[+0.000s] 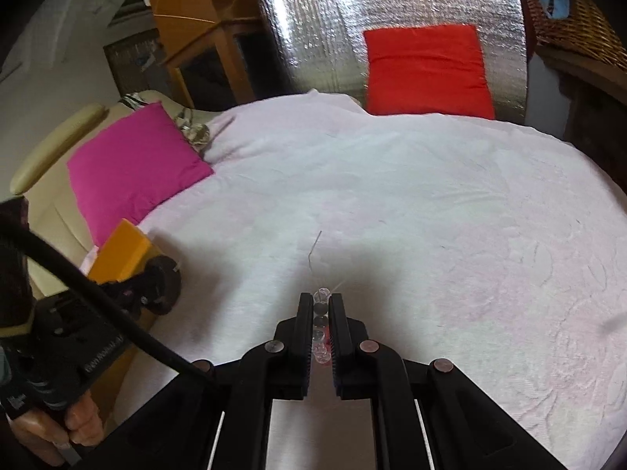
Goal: Organize jewelry
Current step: 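Lift the disc and bracelet and carry both tools over the orange box, then lower the black disc and pink bracelet into the box and open both tools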
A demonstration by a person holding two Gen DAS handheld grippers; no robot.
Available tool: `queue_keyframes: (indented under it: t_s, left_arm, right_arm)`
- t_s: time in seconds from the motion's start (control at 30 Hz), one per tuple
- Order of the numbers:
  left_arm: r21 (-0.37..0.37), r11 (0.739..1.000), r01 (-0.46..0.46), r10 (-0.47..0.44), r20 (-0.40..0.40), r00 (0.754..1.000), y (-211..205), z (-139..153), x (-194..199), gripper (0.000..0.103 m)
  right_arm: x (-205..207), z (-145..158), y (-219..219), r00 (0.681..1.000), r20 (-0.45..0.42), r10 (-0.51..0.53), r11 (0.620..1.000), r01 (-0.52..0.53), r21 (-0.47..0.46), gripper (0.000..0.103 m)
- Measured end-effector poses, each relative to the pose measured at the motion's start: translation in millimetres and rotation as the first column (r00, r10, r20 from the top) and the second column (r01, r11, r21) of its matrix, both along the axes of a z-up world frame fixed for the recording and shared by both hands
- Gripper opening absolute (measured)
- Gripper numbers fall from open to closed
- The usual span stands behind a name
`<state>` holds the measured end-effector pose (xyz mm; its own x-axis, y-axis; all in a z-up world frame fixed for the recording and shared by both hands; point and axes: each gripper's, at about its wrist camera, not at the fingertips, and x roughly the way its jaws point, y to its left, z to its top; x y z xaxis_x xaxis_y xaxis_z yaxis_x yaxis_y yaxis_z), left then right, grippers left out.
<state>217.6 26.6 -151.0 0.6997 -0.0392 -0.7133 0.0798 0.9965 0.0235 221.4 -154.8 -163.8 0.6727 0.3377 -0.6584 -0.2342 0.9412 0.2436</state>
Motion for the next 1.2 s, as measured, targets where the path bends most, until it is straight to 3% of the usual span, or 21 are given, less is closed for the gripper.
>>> queue_keyframes:
  t_s: [0.53, 0.8, 1.0, 1.2]
  left_arm:
    - [0.001, 0.994, -0.11, 0.11, 0.062, 0.992, 39, 4, -41, 0.01]
    - [-0.078, 0.971, -0.225, 0.231, 0.091, 0.969, 88, 18, -92, 0.01]
    - [-0.027, 0.946, -0.324, 0.325, 0.093, 0.941, 130, 31, -126, 0.01]
    - [0.033, 0.915, -0.403, 0.4, 0.078, 0.913, 164, 29, -147, 0.01]
  right_arm:
    - [-24, 6, 43, 0.995, 0.009, 0.097, 0.985, -0.098, 0.143, 0.009]
    - [-45, 6, 54, 0.99, 0.03, 0.135, 0.972, -0.138, 0.189, 0.009]
    - [-59, 10, 72, 0.984, 0.039, 0.172, 0.962, -0.176, 0.211, 0.009]
    - [-72, 21, 113, 0.958, 0.088, 0.273, 0.926, -0.286, 0.247, 0.009]
